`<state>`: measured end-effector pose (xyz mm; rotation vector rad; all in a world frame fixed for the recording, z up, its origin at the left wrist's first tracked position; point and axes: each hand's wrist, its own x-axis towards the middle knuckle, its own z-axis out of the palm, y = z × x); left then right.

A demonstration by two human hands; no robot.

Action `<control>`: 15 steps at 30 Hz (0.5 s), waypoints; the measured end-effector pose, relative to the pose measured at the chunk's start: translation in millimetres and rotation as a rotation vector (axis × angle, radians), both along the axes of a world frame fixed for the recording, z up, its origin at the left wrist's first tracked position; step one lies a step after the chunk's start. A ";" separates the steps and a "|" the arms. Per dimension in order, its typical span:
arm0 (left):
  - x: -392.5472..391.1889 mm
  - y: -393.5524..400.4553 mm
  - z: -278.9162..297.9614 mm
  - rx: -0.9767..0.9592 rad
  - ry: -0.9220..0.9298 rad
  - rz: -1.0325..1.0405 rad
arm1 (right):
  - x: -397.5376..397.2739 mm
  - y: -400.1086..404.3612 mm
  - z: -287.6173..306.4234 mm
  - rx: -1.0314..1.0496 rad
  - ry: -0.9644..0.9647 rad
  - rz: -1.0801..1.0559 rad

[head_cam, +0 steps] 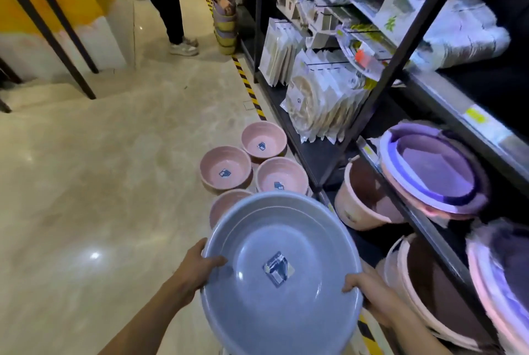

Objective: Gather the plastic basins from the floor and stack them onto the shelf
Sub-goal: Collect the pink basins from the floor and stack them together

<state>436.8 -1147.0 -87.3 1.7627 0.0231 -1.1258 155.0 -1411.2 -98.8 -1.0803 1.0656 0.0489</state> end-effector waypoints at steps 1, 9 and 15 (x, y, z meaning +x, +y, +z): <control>4.0 -8.0 -13.8 0.007 0.000 -0.014 | 5.4 -9.2 -14.5 0.004 0.014 0.009; 11.0 -78.6 -188.1 0.017 -0.025 -0.021 | 26.5 -93.3 -193.9 -0.054 0.099 0.033; 7.6 -136.3 -376.1 0.013 -0.017 -0.015 | 18.4 -148.2 -380.4 -0.065 0.123 0.040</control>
